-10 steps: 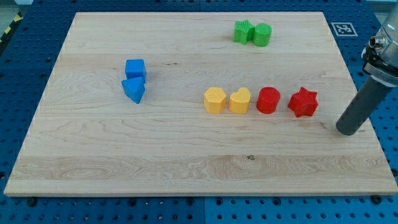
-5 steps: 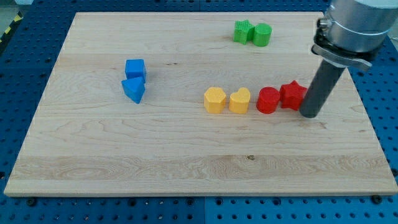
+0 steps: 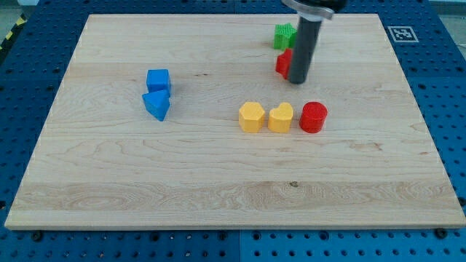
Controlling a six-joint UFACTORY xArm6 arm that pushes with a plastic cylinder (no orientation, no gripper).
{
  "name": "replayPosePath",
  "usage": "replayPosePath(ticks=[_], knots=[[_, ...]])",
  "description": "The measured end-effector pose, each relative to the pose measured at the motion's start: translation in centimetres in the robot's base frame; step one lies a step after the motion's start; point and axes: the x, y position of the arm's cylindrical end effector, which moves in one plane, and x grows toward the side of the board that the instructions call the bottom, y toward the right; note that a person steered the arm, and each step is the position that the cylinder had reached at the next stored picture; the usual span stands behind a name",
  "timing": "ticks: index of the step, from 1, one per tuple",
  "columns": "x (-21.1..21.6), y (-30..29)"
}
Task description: Move the red star towards top right
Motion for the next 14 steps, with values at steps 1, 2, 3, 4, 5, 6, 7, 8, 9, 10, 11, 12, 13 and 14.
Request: replayPosePath(ticks=[1,2,3,4,5,6,7,8,9,10,11,12,13,14], knots=[[-1.0,0.8],[-1.6,4.4],[-4.4,5.1],[-5.3,3.1],[-5.3,1.3],[-4.8,0.6],[-4.3,0.6],[-4.3,-0.6],[-4.1,-3.4],[-4.1,-5.9],[-2.6,-8.6],[-1.0,-10.8],[-0.5,-11.1],[0.3,-11.1]])
